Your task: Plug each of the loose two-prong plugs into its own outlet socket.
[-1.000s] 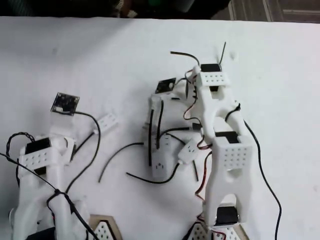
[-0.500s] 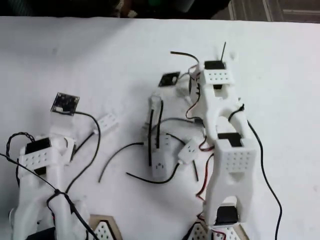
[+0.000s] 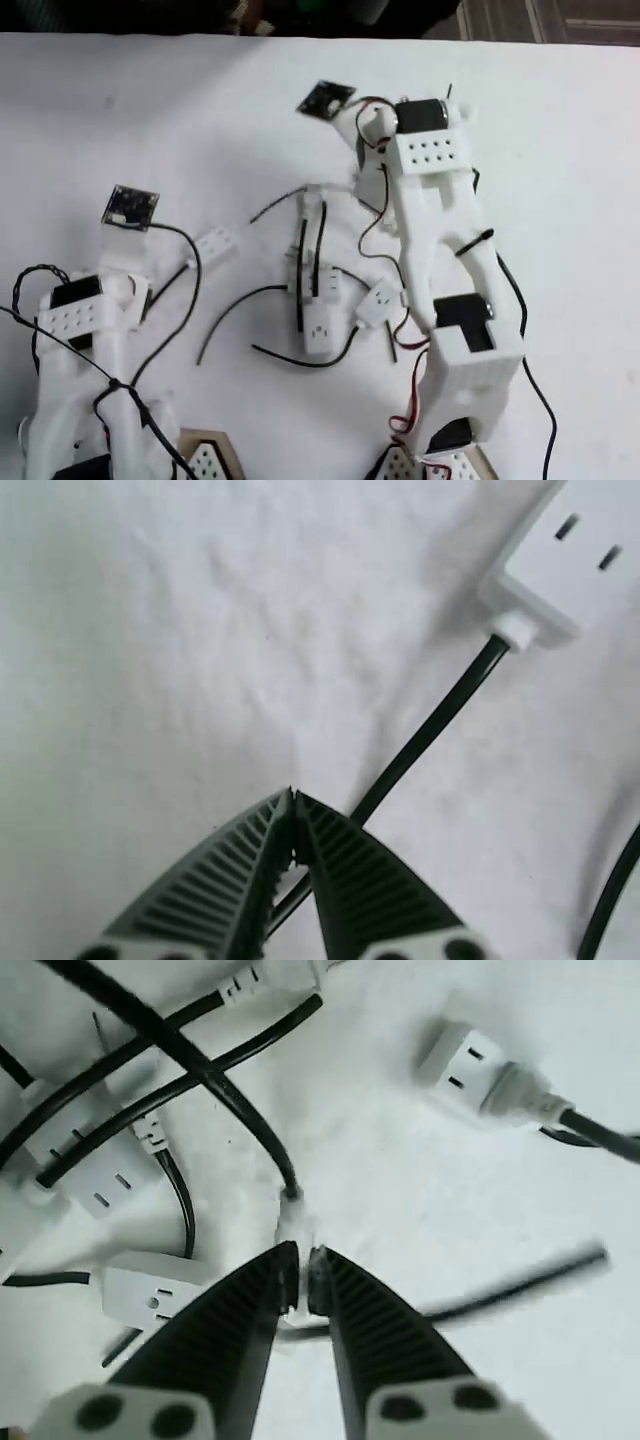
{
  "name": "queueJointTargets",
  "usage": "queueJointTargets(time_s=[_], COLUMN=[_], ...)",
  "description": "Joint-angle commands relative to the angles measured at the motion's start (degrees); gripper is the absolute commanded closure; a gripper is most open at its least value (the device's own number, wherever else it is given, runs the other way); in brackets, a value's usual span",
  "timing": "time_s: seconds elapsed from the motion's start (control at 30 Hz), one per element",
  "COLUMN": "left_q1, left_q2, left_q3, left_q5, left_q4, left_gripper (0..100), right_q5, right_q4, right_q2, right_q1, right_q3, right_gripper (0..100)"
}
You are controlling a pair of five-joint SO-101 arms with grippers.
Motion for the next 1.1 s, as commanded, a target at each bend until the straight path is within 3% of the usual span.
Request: queueJointTargets(time_s=[0.0,0.4,0.6,1.07], left_q1=[-0.1,-0.1,-0.1,-0.1], left_q2=[-1.4,-1.4,-1.4,-1.4], left_q3=[0.1,0.1,0.1,0.1], left_q5=[0.4,0.4,0.4,0.4], left_q4=[-0.9,-0.9,-0.9,-0.9], left_gripper=[98,98,98,98], right_q5=[-4.8,-5.6,-5.5,-2.9], right_q4=[0.9,5.4,5.1,2.2], right_q2=[-5.2,-8.3,-2.7,10.5], right_q1=[0.0,3.3,2.2,7.4], right_q3=[-1.1,1.8,9.5,8.4], right_gripper=[98.1,98.1,91.3,90.7])
